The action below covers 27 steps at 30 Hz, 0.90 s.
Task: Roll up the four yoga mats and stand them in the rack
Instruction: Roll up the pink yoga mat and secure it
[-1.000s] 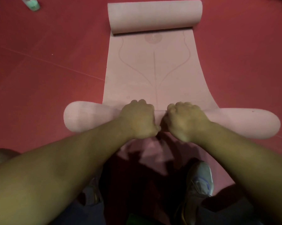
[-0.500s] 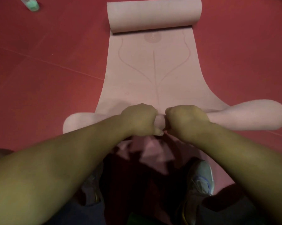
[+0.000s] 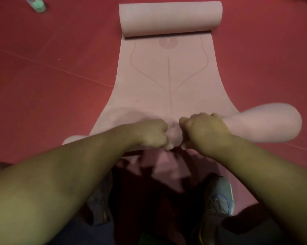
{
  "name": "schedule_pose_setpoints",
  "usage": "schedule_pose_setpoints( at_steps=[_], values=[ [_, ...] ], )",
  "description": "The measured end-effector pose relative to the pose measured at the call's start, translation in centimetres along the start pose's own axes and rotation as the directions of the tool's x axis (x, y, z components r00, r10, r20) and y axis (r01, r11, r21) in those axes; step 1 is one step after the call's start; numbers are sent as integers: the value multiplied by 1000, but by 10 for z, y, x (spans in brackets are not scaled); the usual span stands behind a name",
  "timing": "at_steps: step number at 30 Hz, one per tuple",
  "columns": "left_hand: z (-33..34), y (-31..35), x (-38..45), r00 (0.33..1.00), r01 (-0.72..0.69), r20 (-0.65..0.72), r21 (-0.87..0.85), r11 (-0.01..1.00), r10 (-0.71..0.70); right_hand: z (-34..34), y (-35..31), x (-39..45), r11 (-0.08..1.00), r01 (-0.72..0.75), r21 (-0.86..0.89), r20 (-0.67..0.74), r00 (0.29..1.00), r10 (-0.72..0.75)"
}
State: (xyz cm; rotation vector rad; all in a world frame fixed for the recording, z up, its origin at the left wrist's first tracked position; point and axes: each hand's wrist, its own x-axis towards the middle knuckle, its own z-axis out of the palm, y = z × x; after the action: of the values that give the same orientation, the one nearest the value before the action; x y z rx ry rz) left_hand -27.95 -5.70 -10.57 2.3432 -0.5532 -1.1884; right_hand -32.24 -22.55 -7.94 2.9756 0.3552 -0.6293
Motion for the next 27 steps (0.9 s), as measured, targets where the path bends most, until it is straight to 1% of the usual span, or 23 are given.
schedule_pose_setpoints(
  at_steps=[2, 3, 5, 7, 8, 9, 10, 11, 12, 13, 15, 16, 18, 20, 21, 22, 25, 26, 27],
  values=[
    [-4, -1, 1, 998, -29, 57, 79, 996, 24, 2, 0, 0, 998, 1, 68, 63, 998, -5],
    [-3, 0, 1, 998, -45, 40, 157, 987, 39, 3, 1, 1, 997, -5, 74, 91, 996, -2],
    [2, 3, -1, 991, -52, -95, 344, 937, 90, 4, 6, 4, 997, -16, 80, 133, 991, 5],
    [9, 2, -2, 941, -41, -267, 524, 851, 209, 0, 12, 7, 993, -21, 120, 176, 984, 0],
    [12, 2, -3, 911, -29, -318, 584, 811, 262, -3, 15, 8, 989, -18, 149, 190, 982, -10],
    [16, 1, -4, 896, -15, -342, 616, 788, 284, -6, 17, 9, 985, -13, 173, 197, 980, -22],
    [19, 0, -4, 892, -4, -349, 629, 777, 287, -7, 18, 9, 984, -5, 180, 199, 980, -31],
    [22, -2, -4, 907, 8, -330, 635, 772, 262, -7, 17, 9, 986, 8, 167, 192, 981, -41],
    [25, -4, -4, 930, 2, -291, 618, 786, 226, -6, 16, 8, 990, 29, 136, 171, 984, -52],
    [25, -7, -3, 954, -25, -232, 567, 823, 189, -4, 13, 6, 994, 54, 93, 134, 989, -66],
    [18, -12, -2, 982, -101, -119, 342, 934, 149, -1, 6, 3, 994, 105, 24, 45, 993, -106],
    [12, -13, -3, 985, -123, -86, 230, 965, 146, 0, 4, 2, 992, 128, 7, 28, 991, -128],
    [3, -10, -4, 988, -151, -19, 126, 980, 155, 0, 0, 2, 993, 121, 7, 71, 990, -121],
    [1, -2, -8, 986, -158, 67, 143, 977, 150, 0, 1, 3, 993, 63, 100, 157, 984, -78],
    [1, 1, -9, 987, -160, 59, 186, 969, 151, 1, 2, 4, 990, 47, 136, 181, 981, -72],
    [1, 4, -10, 986, -167, 20, 241, 956, 167, 1, 3, 4, 986, 46, 161, 190, 979, -77],
    [0, 3, -10, 959, -113, -195, 399, 910, 205, -4, 14, 9, 975, 66, 214, 183, 977, -107],
    [-1, 2, -10, 945, -100, -242, 430, 897, 221, -7, 17, 10, 972, 77, 224, 185, 976, -119],
    [-1, 2, -9, 936, -103, -259, 449, 888, 240, -9, 19, 10, 970, 86, 226, 180, 975, -128]
  ],
)
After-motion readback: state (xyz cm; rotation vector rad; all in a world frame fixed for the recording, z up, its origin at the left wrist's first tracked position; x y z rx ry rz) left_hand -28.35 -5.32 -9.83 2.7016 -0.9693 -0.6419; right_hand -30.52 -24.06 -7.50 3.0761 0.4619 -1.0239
